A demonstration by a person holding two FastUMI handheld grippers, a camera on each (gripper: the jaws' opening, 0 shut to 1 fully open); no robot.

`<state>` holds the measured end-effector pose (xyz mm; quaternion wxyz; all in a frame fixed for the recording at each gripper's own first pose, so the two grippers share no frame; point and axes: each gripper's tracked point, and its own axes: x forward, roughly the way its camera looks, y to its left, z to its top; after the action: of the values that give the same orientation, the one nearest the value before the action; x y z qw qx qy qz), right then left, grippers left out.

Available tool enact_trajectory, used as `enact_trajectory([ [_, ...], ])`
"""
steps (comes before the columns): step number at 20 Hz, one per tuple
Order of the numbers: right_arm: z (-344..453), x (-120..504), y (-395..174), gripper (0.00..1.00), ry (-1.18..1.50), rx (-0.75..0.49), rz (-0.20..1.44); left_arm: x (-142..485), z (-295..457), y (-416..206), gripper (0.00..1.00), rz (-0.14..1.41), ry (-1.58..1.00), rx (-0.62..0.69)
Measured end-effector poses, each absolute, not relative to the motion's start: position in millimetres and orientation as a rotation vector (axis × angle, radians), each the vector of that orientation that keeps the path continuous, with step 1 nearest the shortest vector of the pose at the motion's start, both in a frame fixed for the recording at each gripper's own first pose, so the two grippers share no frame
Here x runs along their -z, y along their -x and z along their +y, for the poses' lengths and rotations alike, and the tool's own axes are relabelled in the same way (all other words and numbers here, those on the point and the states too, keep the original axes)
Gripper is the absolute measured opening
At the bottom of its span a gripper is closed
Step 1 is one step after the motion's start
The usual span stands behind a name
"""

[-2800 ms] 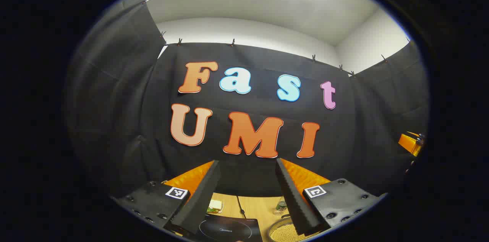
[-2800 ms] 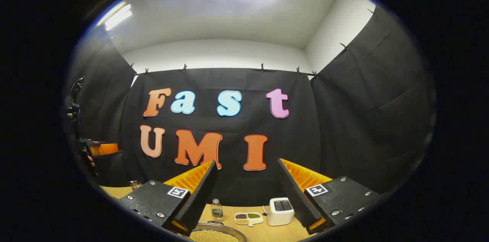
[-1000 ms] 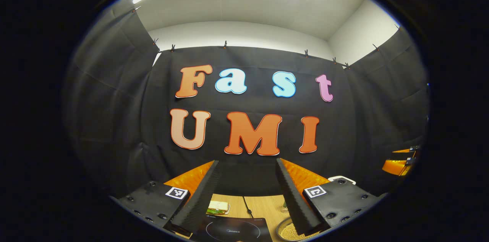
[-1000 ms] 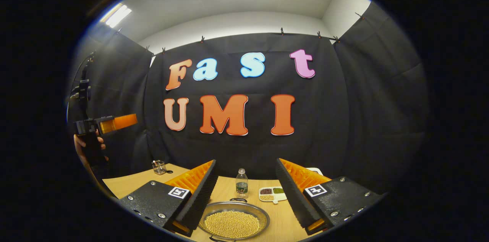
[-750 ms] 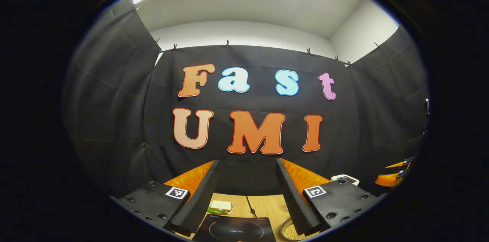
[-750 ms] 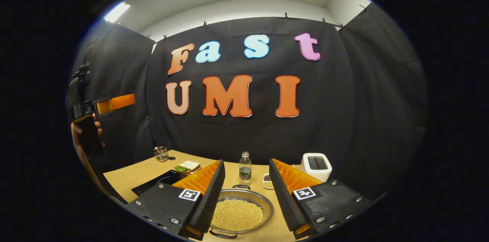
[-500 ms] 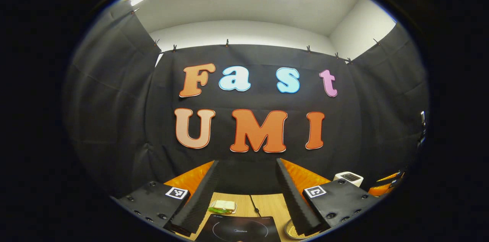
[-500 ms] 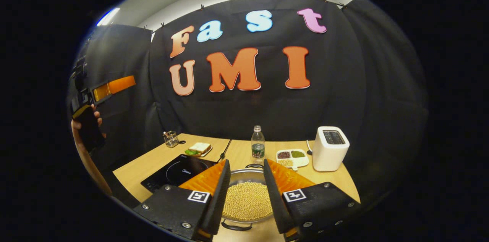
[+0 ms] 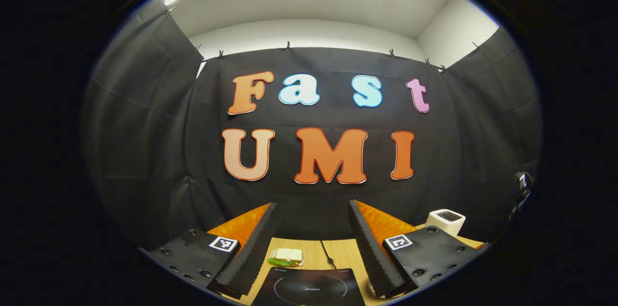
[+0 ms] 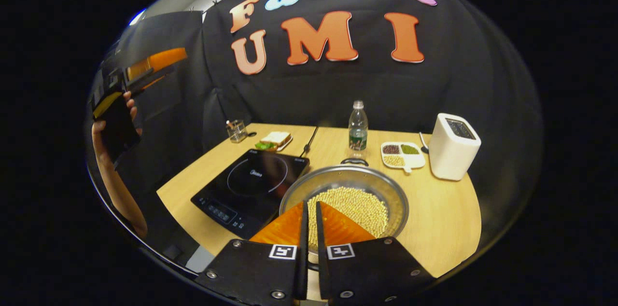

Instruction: First push the handle of the pot to place it horizontally, then grasp the pot with both hands and set it on the induction cooktop.

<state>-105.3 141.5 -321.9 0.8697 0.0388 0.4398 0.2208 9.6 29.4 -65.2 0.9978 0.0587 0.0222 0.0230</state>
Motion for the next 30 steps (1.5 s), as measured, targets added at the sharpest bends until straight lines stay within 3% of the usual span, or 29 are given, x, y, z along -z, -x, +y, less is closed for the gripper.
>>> enact_trajectory([
  [3,145.7,339.9,124.3,0.00,-0.127,-0.483,1.013,78.7,39.1,-12.9,0.98,0.074,-0.115,-0.054],
  [10,157.6,399.2,171.9,0.00,-0.185,-0.508,1.259,98.8,53.2,-13.9,0.98,0.110,-0.092,-0.061],
  [21,192.9,422.1,185.1,0.00,-0.427,-0.543,1.407,139.9,62.9,-22.5,0.98,0.197,-0.036,-0.073],
  [24,197.2,434.6,195.0,0.00,-0.420,-0.552,1.447,139.0,54.3,-25.4,0.92,0.195,-0.048,-0.056],
  [30,188.0,442.9,194.7,0.00,-0.417,-0.529,1.465,133.5,35.3,-37.5,0.95,0.177,-0.085,-0.027],
])
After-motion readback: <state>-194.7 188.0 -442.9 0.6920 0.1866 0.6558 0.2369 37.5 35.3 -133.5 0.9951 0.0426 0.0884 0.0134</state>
